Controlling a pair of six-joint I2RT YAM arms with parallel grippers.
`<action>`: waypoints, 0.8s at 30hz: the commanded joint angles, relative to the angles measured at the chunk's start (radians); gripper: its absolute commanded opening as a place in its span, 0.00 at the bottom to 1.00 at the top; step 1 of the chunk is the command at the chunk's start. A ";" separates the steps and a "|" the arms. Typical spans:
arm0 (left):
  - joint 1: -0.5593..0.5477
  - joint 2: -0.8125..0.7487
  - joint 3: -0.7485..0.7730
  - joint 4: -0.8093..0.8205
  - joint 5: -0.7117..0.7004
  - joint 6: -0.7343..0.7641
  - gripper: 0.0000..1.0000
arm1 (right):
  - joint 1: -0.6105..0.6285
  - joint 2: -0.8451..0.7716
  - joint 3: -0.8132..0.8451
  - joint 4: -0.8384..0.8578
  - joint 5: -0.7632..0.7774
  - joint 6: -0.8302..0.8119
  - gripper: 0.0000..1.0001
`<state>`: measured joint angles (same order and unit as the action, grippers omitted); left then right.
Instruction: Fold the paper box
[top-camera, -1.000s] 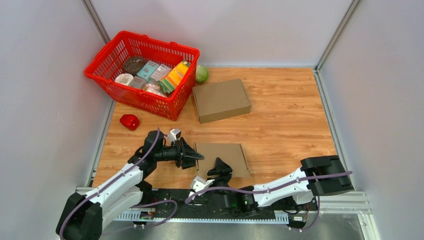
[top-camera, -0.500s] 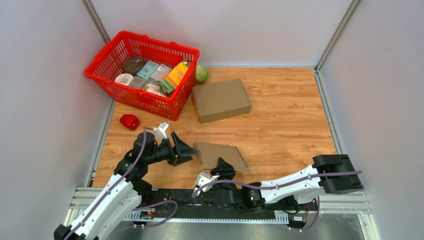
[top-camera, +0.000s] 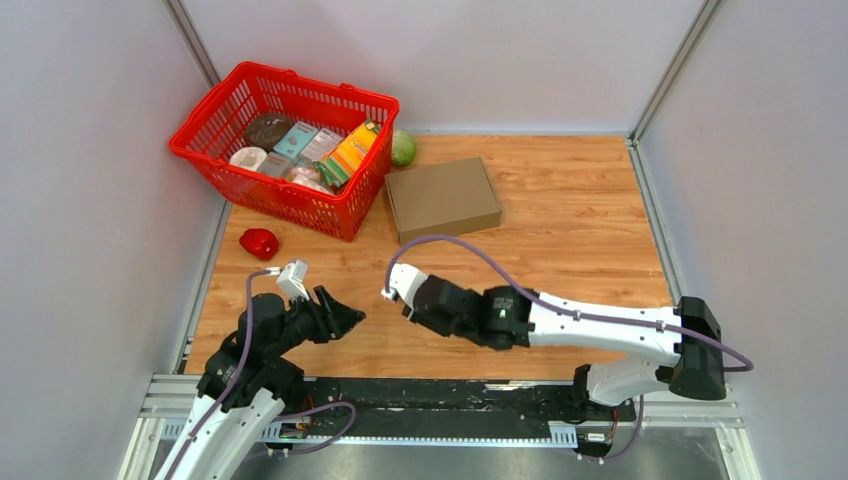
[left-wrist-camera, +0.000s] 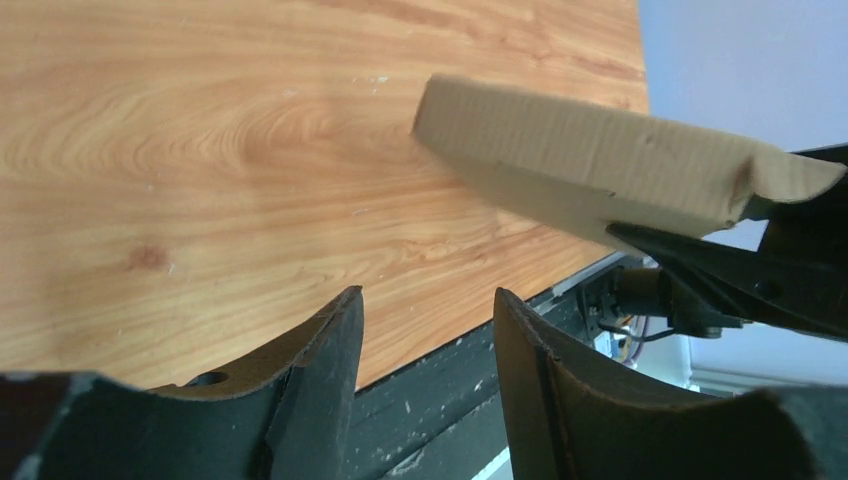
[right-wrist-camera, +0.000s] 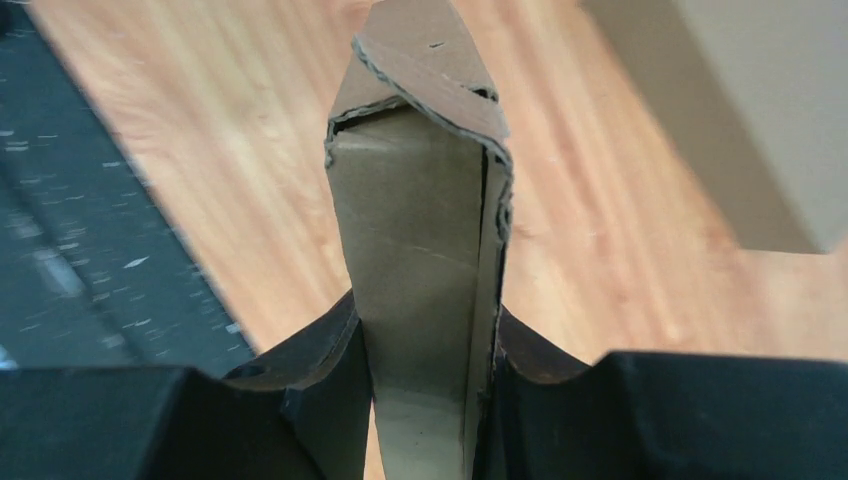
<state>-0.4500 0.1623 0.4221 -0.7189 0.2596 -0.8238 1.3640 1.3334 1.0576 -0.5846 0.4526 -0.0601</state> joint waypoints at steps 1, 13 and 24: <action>0.002 0.003 0.036 0.176 0.001 0.057 0.58 | -0.127 0.081 0.163 -0.314 -0.442 0.132 0.31; -0.081 0.367 0.064 0.568 0.110 0.170 0.54 | -0.250 0.220 0.189 -0.282 -0.635 0.117 0.37; -0.199 0.548 0.090 0.639 0.064 0.239 0.57 | -0.264 0.219 0.179 -0.250 -0.618 0.134 0.33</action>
<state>-0.6289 0.6823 0.4828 -0.1440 0.3244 -0.6395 1.1030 1.5631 1.2350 -0.8715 -0.1421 0.0532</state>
